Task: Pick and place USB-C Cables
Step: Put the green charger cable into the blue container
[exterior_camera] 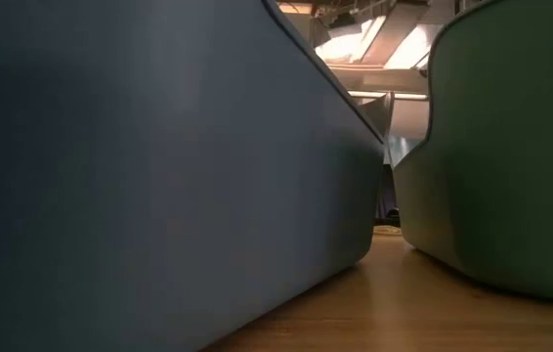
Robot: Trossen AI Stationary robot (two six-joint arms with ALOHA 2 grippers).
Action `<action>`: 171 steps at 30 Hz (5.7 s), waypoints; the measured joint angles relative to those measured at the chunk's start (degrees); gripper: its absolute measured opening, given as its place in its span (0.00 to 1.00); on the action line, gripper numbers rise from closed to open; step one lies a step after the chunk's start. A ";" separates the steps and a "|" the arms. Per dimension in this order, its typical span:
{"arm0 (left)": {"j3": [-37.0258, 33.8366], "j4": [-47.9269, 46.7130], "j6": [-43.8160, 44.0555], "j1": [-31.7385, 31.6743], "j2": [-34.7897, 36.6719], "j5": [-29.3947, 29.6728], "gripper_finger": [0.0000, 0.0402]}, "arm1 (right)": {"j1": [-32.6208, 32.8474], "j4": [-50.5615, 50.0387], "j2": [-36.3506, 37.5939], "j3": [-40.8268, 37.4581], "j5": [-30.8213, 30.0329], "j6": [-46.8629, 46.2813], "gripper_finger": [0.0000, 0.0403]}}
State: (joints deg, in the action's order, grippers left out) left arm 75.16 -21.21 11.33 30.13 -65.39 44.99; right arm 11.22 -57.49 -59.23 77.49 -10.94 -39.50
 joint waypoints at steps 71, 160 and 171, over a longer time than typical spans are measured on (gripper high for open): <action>-0.02 16.48 5.12 -8.41 -7.40 -33.97 0.06 | 4.11 -10.32 -20.78 25.86 -3.62 15.95 0.57; 38.66 -41.35 67.20 -9.20 -61.34 -50.58 0.05 | 8.01 -27.92 -19.84 26.93 -5.93 17.13 0.50; 38.69 -40.67 65.16 -9.62 -63.65 -51.56 0.04 | 8.53 -28.09 -19.84 26.93 -5.96 17.69 0.50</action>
State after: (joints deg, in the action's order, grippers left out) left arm 113.84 -61.88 76.49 20.51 -129.03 -6.57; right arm 19.75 -85.58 -79.07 104.42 -16.90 -21.81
